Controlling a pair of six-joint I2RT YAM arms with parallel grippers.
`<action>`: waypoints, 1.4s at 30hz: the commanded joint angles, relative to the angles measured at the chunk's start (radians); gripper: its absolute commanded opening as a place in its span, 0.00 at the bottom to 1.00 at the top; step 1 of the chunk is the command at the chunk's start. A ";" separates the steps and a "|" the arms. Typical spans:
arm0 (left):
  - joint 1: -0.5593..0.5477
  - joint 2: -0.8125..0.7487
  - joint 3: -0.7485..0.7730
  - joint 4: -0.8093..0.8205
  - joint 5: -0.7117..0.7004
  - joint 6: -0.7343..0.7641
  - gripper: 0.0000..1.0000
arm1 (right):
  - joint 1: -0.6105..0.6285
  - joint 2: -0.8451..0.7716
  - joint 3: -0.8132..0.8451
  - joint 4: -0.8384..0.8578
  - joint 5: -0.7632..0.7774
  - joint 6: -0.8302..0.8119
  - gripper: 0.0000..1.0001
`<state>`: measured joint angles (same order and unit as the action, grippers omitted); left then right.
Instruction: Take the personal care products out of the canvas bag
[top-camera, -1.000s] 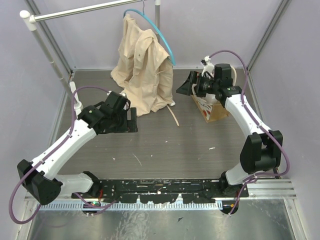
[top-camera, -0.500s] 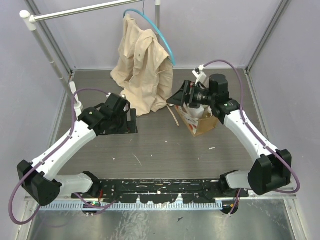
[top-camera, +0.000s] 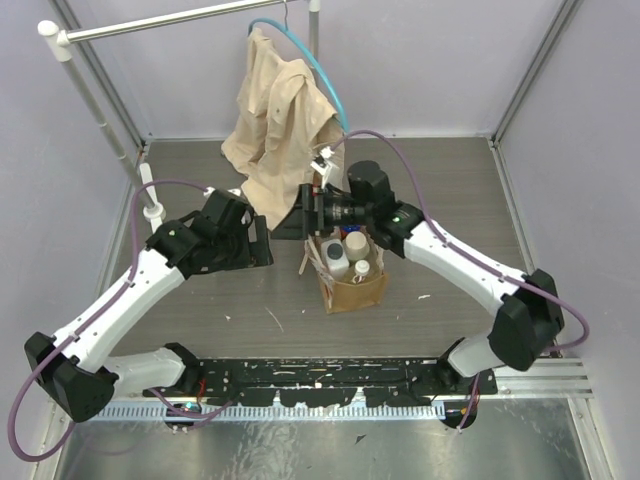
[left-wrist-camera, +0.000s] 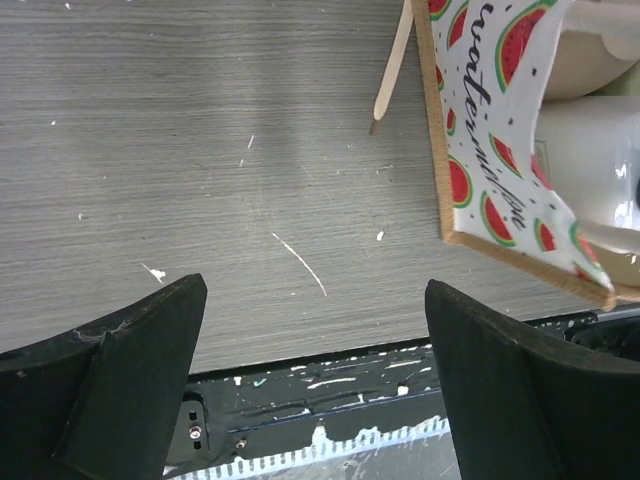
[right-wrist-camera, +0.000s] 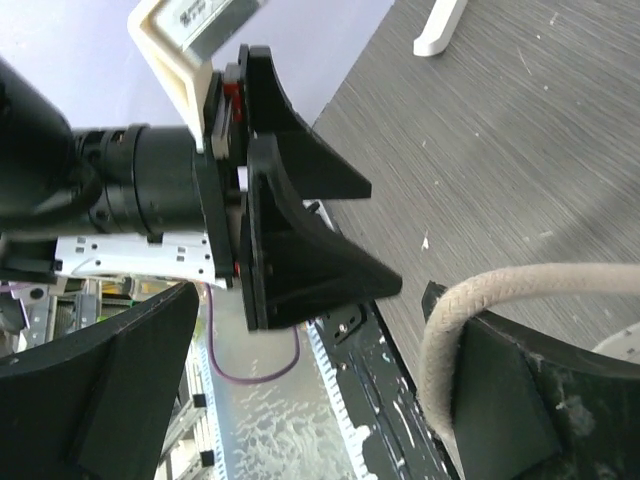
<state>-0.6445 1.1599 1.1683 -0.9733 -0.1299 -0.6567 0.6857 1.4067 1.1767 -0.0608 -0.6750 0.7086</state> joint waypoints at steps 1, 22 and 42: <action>-0.003 -0.020 -0.011 0.004 -0.049 -0.022 0.98 | 0.040 0.057 0.182 0.241 0.046 0.027 1.00; -0.020 -0.054 -0.126 0.305 0.064 -0.087 0.98 | 0.038 -0.105 0.189 -0.575 0.678 -0.321 1.00; -0.257 0.075 -0.080 0.543 -0.218 0.021 0.98 | 0.037 -0.028 0.107 -0.478 0.777 -0.296 0.90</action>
<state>-0.8600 1.2064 1.0492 -0.5190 -0.2375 -0.6964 0.7227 1.3678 1.2697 -0.6163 0.0406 0.4164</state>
